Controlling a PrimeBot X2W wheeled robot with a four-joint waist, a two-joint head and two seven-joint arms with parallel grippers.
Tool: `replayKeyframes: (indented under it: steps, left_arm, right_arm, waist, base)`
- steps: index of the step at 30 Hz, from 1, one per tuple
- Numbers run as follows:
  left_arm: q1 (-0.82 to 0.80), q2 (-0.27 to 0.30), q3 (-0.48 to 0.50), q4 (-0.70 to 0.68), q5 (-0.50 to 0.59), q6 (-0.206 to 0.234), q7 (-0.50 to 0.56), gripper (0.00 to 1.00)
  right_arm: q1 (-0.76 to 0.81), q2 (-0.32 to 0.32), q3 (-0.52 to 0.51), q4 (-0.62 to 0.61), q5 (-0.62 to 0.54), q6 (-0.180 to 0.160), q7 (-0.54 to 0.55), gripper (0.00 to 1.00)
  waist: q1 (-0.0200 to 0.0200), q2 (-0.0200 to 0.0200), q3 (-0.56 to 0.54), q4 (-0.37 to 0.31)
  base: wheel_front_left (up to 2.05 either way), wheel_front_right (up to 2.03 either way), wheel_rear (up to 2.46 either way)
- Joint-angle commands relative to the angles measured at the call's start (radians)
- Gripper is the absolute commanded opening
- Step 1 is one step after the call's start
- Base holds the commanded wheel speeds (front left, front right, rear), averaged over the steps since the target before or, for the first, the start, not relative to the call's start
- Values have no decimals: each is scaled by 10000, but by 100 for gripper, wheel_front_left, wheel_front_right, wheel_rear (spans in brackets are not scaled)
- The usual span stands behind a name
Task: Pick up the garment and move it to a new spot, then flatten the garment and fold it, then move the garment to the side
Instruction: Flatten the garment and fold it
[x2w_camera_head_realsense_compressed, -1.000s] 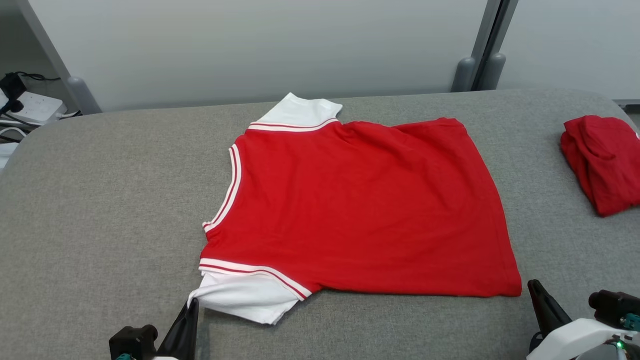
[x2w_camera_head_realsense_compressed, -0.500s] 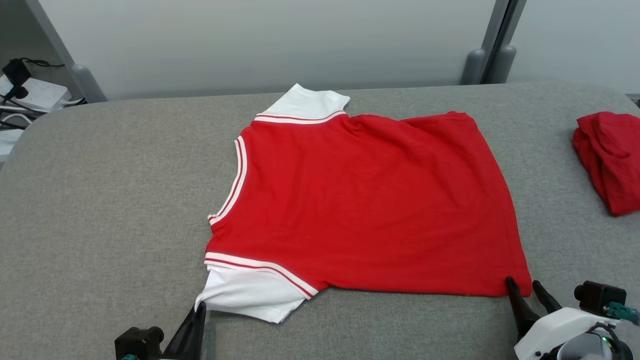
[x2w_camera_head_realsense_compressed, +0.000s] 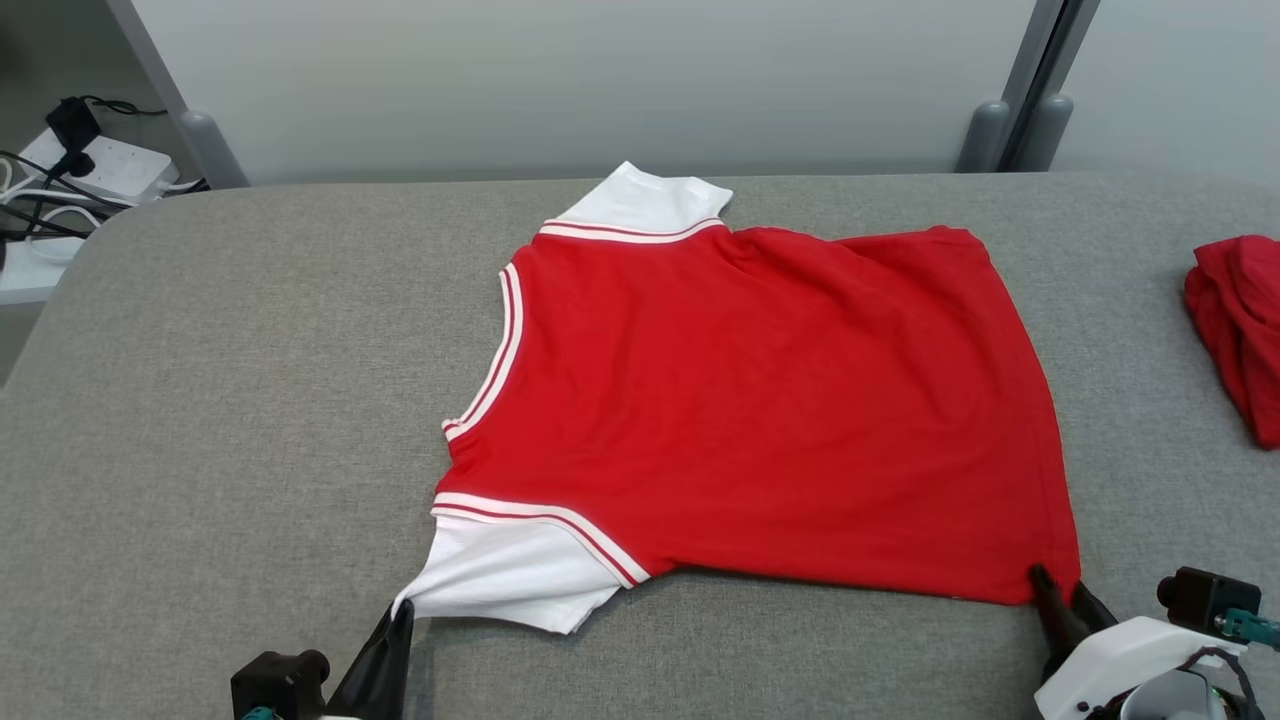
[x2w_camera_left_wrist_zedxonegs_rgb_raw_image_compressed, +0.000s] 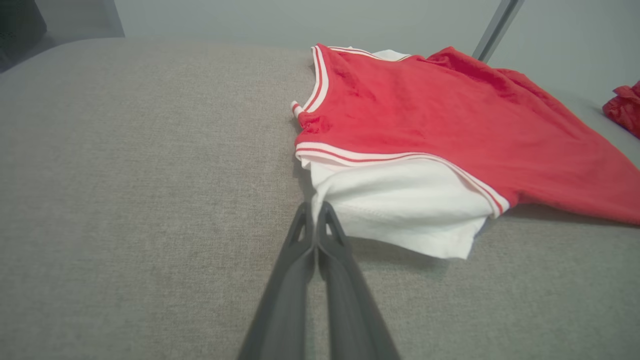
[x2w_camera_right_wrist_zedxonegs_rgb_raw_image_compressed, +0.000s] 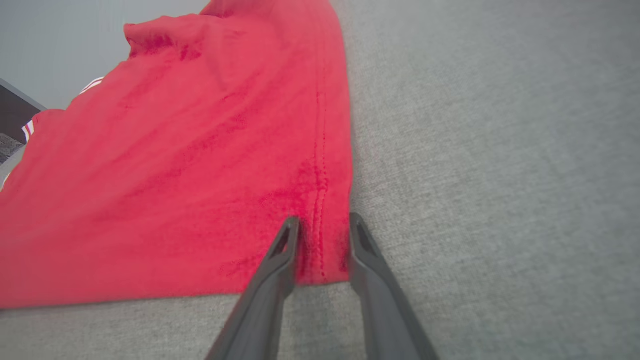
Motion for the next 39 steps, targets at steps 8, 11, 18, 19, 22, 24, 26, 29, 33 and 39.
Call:
replayKeyframes:
  steps: [8,11,18,19,22,24,26,29,33,39]
  left_arm:
    - [-319,152,356,-313,-167,171,-153,0]
    - [-366,153,329,-282,-178,156,-192,0]
    - [-418,227,306,-420,-197,155,-220,0]
    - [-421,244,315,-514,-224,135,-227,0]
    - [-407,294,428,-1005,-399,62,-260,0]
    - [-363,414,500,-1490,-434,45,-248,0]
    - [-321,456,546,-1780,-488,39,-219,0]
    - [-100,651,673,-2785,-532,153,-13,0]
    - [551,1082,670,-4598,-486,397,793,0]
    - [1440,1914,301,-6344,-287,364,2152,0]
  right_arm:
    - [660,-4,16,-227,22,-27,-59,49]
    - [636,26,107,-271,1,-27,-59,0]
    - [616,-282,335,-691,-104,-27,-59,0]
    - [657,-368,311,-870,-153,-27,-59,0]
    - [863,-662,82,-1621,-379,-27,-59,0]
    - [1087,-864,-80,-2190,-531,-27,-59,0]
    - [1220,-969,-148,-2460,-594,-27,-59,0]
    - [1623,-1289,-253,-3104,-699,-27,-59,0]
    - [2232,-1822,-470,-4093,-740,-27,316,0]
    - [3484,-2511,-1103,-5688,-580,-27,1245,0]
  waist:
    - [0,-1,-16,-75]
    - [0,-1,-15,-148]
    - [0,-1,-67,-192]
    - [0,-1,-72,-190]
    - [0,-1,-82,-201]
    - [0,-1,-95,-220]
    - [0,-1,-107,-229]
    - [0,-1,-156,-238]
    - [0,-1,-117,-101]
    - [0,-1,58,194]
  base:
    - [0,0,0]
    - [0,0,0]
    - [0,0,0]
    - [0,0,0]
    - [0,0,0]
    - [0,0,0]
    - [0,0,0]
    - [0,0,0]
    - [0,0,0]
    - [0,0,0]
